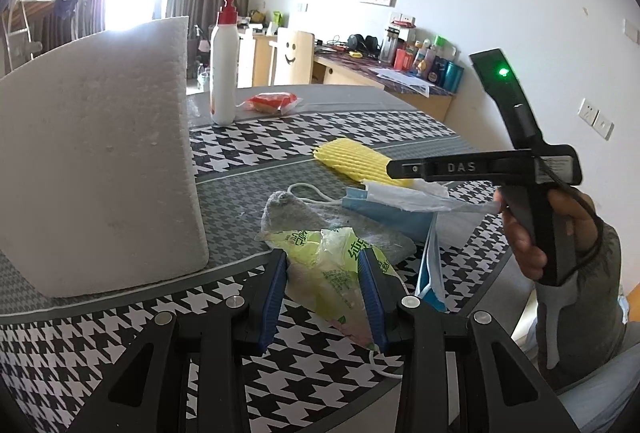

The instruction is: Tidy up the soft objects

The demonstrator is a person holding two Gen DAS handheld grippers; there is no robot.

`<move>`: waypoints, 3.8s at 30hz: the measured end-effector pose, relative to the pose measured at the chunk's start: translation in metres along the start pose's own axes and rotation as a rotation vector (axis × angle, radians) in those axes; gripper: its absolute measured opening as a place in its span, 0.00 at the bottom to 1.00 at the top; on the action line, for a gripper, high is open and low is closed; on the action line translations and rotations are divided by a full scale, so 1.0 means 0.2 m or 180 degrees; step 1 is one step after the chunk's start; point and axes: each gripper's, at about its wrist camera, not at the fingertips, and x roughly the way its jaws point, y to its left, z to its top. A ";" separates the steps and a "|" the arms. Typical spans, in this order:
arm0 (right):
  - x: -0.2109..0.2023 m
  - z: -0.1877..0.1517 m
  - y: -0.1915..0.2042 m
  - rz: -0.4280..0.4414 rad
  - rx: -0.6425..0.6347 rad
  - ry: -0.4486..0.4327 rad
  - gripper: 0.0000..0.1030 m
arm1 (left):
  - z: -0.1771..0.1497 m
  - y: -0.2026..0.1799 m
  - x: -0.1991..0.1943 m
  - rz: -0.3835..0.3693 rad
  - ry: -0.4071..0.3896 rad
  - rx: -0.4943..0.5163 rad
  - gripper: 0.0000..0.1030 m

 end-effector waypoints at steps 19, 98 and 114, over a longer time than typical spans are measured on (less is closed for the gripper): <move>0.13 0.01 0.06 -0.0349 -0.0377 0.0145 0.23 | -0.01 0.04 -0.01 0.0013 -0.0016 -0.0048 0.37; -0.58 0.07 0.36 0.0174 -0.0326 -0.1294 0.10 | 0.37 0.04 -0.48 0.0356 -0.1068 0.0298 0.37; -0.57 0.12 0.41 0.0299 -0.0355 -0.1345 0.10 | 0.43 0.10 -0.52 0.0817 -0.1264 0.0177 0.37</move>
